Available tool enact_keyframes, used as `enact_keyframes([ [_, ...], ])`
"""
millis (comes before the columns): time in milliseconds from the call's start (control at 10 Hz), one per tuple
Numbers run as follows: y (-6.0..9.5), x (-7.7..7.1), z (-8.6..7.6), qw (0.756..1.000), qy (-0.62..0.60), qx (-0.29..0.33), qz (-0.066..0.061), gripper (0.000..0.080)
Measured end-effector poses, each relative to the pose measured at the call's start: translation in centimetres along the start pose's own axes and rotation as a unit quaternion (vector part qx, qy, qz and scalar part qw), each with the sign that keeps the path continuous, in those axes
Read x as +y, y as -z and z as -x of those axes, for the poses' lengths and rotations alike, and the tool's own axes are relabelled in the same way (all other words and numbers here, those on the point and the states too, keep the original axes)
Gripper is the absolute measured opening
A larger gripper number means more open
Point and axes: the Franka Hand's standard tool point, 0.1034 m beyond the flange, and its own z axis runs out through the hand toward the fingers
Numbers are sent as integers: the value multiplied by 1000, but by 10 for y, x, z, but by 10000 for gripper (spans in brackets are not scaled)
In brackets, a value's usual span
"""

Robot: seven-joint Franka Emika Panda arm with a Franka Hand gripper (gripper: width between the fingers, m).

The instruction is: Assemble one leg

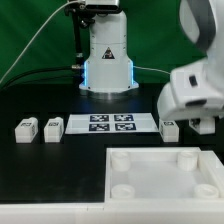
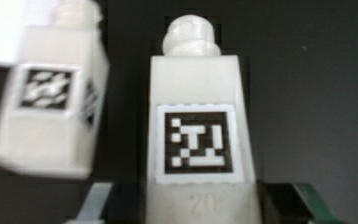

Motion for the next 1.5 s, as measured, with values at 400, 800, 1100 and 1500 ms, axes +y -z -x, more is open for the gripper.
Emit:
enact_keyframes([
  [400,91,13,13,980,11,198,4,292],
  [800,115,30,1,926,42,375,12,292],
  [1100,200,75,-20,870,75,487,38,292],
  [1500,222,76,-23,824,71,561,43,292],
])
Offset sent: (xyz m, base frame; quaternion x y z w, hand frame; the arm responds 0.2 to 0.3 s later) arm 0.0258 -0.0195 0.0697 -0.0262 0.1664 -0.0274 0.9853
